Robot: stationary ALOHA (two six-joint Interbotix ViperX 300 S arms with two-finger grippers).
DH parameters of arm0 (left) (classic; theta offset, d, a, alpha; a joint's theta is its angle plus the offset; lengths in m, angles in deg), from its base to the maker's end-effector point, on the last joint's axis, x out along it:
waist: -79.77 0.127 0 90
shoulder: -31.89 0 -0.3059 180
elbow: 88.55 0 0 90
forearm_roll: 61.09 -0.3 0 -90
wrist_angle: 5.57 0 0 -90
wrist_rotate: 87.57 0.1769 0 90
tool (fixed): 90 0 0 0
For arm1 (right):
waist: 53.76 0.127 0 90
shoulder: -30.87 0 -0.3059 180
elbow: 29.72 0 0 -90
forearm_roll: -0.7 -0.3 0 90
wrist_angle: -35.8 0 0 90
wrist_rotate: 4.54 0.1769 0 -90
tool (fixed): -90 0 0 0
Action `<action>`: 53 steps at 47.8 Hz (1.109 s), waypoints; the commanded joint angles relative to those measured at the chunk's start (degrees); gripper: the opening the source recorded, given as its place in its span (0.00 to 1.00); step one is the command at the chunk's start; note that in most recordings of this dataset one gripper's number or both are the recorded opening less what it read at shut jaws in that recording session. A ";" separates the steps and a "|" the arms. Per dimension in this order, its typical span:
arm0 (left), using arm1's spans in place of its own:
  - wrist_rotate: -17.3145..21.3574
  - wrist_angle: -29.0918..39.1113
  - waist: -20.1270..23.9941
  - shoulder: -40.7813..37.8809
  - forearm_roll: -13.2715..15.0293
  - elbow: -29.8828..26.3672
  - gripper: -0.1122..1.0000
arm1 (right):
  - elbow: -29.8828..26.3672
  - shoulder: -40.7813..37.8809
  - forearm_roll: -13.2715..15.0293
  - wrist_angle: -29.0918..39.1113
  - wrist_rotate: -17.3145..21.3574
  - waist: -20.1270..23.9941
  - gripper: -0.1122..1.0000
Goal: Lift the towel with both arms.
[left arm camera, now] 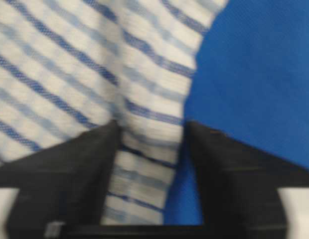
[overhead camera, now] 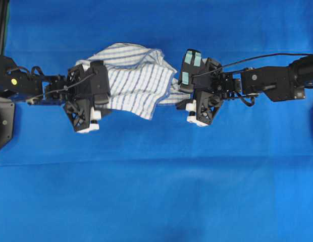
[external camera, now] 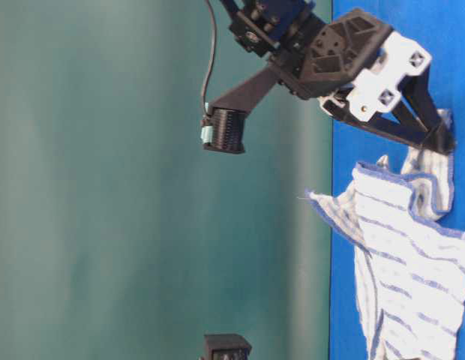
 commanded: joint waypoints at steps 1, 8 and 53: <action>-0.09 -0.35 1.23 -0.09 0.09 -0.79 0.35 | -1.14 0.00 0.26 0.18 -0.09 -0.18 0.48; -0.09 -0.26 2.29 -0.09 0.09 -0.88 0.11 | -1.23 0.18 0.53 0.26 -0.70 -0.26 0.13; -10.81 29.36 1.14 35.77 0.09 -17.40 0.11 | -11.95 34.89 0.09 32.08 -0.97 0.26 0.13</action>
